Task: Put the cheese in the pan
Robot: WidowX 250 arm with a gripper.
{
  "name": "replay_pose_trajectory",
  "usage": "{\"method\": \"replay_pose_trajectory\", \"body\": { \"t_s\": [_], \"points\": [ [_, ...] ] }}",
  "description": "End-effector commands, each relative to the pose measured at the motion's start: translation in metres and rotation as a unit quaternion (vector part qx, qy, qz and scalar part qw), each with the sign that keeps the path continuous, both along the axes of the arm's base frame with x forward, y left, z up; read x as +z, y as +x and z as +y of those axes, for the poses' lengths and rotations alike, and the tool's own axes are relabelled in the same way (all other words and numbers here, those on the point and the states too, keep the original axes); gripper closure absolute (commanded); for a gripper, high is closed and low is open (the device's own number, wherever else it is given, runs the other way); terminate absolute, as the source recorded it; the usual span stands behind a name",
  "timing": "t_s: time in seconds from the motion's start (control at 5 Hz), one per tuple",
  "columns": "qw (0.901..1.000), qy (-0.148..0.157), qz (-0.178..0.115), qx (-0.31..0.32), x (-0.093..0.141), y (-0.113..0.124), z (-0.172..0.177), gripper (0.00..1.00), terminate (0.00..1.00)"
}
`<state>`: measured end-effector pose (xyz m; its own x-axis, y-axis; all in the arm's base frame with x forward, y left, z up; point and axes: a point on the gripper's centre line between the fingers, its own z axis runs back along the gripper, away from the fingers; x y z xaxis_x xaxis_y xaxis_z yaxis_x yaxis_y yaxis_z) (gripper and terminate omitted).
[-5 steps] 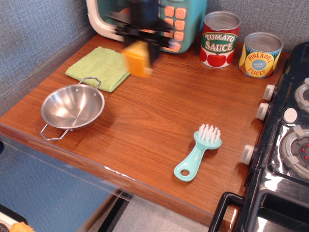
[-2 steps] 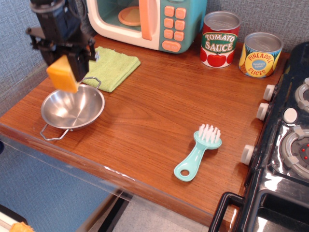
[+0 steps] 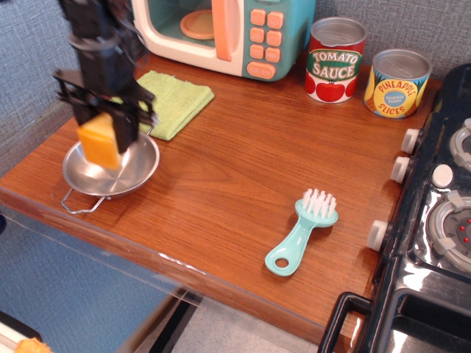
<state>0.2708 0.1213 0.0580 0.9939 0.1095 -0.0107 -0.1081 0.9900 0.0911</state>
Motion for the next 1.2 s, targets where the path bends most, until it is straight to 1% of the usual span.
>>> {"method": "replay_pose_trajectory", "body": {
  "t_s": [0.0, 0.2, 0.4, 0.6, 0.8, 1.0],
  "points": [
    [0.9995, 0.028, 0.013, -0.005, 0.011, 0.003, -0.001, 0.0, 0.0],
    [0.9998, 0.021, 0.005, -0.001, 0.013, 0.002, 0.0, 0.0, 0.0],
    [0.9998, 0.006, -0.016, -0.006, 0.019, 0.001, 0.001, 0.0, 0.0],
    [0.9908, -0.053, -0.108, -0.063, 0.05, 0.002, -0.013, 0.0, 0.0],
    [0.9867, -0.072, -0.121, -0.081, 0.052, 0.001, -0.02, 0.0, 0.0],
    [0.9865, -0.068, -0.12, -0.088, 0.05, 0.003, -0.022, 0.0, 0.0]
  ]
}}
